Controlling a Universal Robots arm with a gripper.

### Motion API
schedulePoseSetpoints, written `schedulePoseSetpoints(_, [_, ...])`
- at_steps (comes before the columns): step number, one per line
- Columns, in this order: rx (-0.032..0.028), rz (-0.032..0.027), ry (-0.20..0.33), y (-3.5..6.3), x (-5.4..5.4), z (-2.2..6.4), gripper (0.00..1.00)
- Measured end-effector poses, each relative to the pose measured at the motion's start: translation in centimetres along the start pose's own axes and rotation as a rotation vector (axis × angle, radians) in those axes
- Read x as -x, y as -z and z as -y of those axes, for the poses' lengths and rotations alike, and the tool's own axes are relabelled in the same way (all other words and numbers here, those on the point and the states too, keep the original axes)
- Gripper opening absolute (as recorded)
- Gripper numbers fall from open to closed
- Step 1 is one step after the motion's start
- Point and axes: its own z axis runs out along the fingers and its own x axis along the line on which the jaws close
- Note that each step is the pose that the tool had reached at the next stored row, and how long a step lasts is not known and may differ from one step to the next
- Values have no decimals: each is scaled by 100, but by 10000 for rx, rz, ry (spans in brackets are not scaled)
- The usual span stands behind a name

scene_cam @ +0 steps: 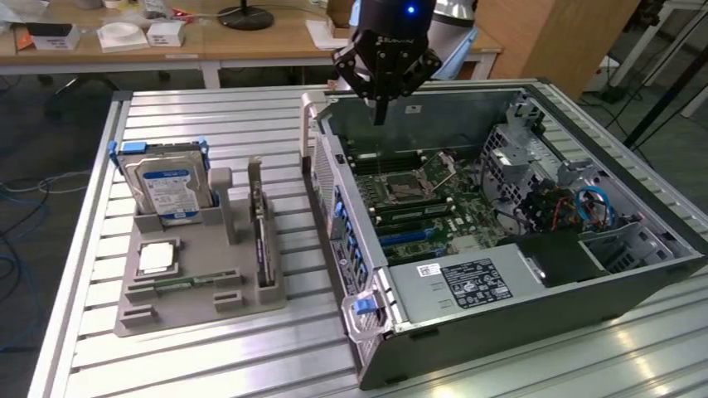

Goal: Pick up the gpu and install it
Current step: 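Reach for the gpu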

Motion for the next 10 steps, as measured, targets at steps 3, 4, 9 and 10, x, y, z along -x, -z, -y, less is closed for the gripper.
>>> schedulePoseSetpoints(3, [0,0,0,-5,-27,2,11])
schedulePoseSetpoints(4, [-1,0,0,-6,-35,3,11])
schedulePoseSetpoints(9, [-1,0,1,-14,-76,7,11])
schedulePoseSetpoints(10, [-1,-1,0,-16,-84,7,11])
